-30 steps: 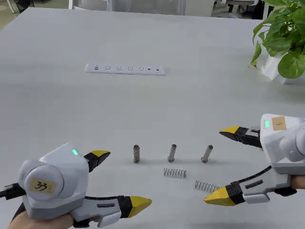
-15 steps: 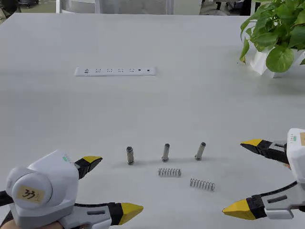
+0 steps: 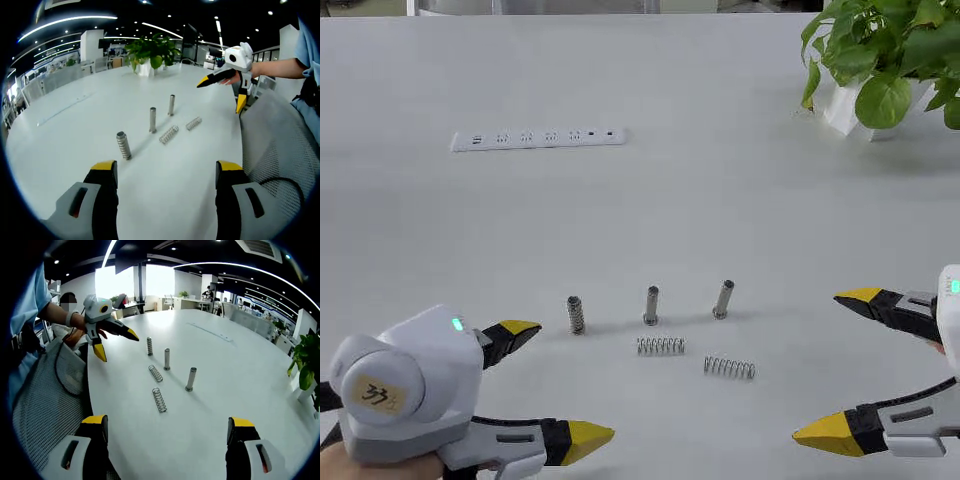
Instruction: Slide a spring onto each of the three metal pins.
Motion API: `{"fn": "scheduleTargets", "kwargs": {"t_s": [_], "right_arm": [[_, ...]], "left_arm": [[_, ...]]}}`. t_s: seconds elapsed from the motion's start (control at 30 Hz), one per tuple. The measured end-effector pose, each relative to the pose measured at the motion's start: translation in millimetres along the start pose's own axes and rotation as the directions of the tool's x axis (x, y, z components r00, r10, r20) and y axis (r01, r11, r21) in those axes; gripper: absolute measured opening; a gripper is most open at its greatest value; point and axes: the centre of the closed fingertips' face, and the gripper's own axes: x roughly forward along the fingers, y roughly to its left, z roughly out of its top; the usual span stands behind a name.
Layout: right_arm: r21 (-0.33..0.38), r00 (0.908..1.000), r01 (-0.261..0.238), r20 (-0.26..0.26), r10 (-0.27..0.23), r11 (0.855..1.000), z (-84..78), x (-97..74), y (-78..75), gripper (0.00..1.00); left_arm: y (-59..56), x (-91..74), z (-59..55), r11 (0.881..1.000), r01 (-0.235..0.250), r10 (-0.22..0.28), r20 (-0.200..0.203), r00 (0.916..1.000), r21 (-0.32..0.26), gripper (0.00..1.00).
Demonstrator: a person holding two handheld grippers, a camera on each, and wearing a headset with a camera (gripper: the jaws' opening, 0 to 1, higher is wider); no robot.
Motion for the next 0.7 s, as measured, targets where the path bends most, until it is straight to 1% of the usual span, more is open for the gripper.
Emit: {"fn": "scheduleTargets", "kwargs": {"t_s": [0.07, 0.13, 0.2, 0.27, 0.3, 0.33, 0.37, 0.4, 0.47, 0.5, 0.57, 0.63, 0.7], "right_arm": [[-0.007, 0.9999, -0.010, -0.005, 0.010, 1.000, -1.3, 2.0, 4.5, 0.99], [-0.008, 0.9999, -0.016, -0.007, 0.016, 1.000, -3.1, 3.1, 6.0, 0.99], [0.001, 0.9998, -0.019, -0.002, 0.019, 1.000, -4.7, 3.0, 5.9, 0.99], [0.006, 0.9998, -0.017, 0.000, 0.017, 1.000, -6.3, 2.7, 5.8, 0.99], [0.011, 0.9998, -0.018, -0.002, 0.018, 1.000, -7.9, 2.2, 6.3, 0.99], [0.013, 0.9998, -0.017, -0.003, 0.017, 1.000, -9.0, 1.4, 6.9, 0.99], [0.015, 0.9998, -0.017, -0.002, 0.017, 1.000, -10.4, 1.0, 7.5, 0.99], [0.020, 0.9998, -0.019, -0.003, 0.019, 1.000, -12.2, -0.2, 8.8, 0.99], [0.027, 0.9999, -0.014, -0.003, 0.015, 1.000, -14.8, -2.3, 9.5, 0.99], [0.031, 0.9999, -0.013, -0.004, 0.013, 0.999, -16.0, -3.2, 9.7, 0.99], [0.042, 1.0000, -0.009, -0.001, 0.009, 0.999, -18.7, -4.7, 10.1, 0.99], [0.051, 0.9999, -0.010, -0.005, 0.011, 0.999, -22.0, -5.4, 12.2, 0.98], [0.059, 0.9999, -0.011, -0.007, 0.012, 0.998, -23.7, -5.8, 14.3, 0.96]], "left_arm": [[-0.8, 6.3, 1.3, 1.000, 0.013, -0.013, -0.001, 0.9999, 0.016, 0.76], [-2.0, 13.7, 1.1, 0.999, 0.028, -0.028, -0.007, 0.9996, 0.041, 0.72], [-5.3, 21.1, 2.2, 0.997, 0.048, -0.048, -0.002, 0.9988, 0.066, 0.67], [-6.4, 26.7, 1.3, 0.995, 0.051, -0.051, -0.012, 0.9986, 0.082, 0.61], [-9.4, 30.5, 3.4, 0.992, 0.066, -0.067, 0.001, 0.9978, 0.103, 0.59], [-10.7, 33.8, 3.7, 0.991, 0.075, -0.076, 0.008, 0.9971, 0.112, 0.59], [-9.9, 36.6, 2.3, 0.991, 0.071, -0.072, 0.002, 0.9974, 0.115, 0.58], [-8.0, 40.8, 0.7, 0.990, 0.066, -0.064, -0.014, 0.9978, 0.128, 0.56], [-4.7, 46.2, 1.2, 0.986, 0.053, -0.052, -0.012, 0.9986, 0.156, 0.50], [-4.5, 48.0, 1.1, 0.987, 0.055, -0.055, -0.010, 0.9985, 0.152, 0.47], [-0.5, 54.2, -0.4, 0.990, 0.047, -0.046, -0.010, 0.9989, 0.132, 0.42], [1.1, 59.0, 0.5, 0.993, 0.040, -0.040, 0.005, 0.9992, 0.112, 0.39], [1.9, 63.2, -0.8, 0.994, 0.038, -0.038, 0.005, 0.9993, 0.102, 0.35]]}}
